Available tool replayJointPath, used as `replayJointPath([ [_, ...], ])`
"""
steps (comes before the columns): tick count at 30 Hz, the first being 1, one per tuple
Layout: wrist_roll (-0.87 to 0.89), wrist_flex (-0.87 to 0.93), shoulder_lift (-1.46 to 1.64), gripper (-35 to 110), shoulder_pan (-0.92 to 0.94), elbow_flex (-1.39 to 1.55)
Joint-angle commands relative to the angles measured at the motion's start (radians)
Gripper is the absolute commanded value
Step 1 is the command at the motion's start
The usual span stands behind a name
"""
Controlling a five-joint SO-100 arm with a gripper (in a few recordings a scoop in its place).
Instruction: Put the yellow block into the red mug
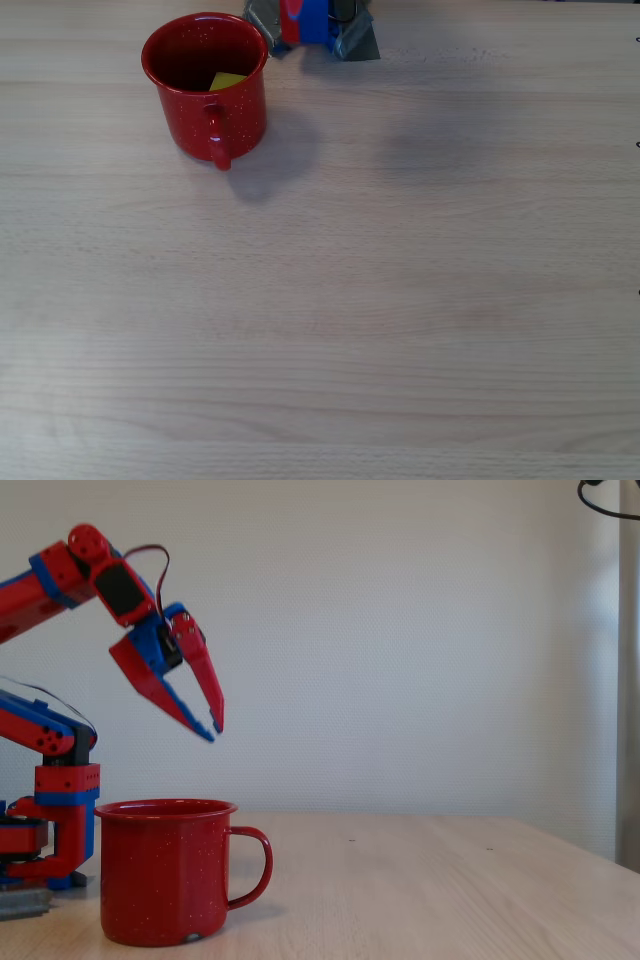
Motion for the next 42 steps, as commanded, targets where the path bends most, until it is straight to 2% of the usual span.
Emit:
replayJointPath([
  [1, 0.011, -0.06, 0.078, 0, -0.012, 0.08],
  [10, 0.057, -0.229, 0.218, 0, -0.017, 0.342],
  [18, 0.035, -0.295, 0.288, 0, -0.025, 0.529],
  [27, 0.034, -0.278, 0.394, 0, -0.014, 0.696],
  [42, 0.066, -0.218, 0.494, 0, 0.012, 0.712],
])
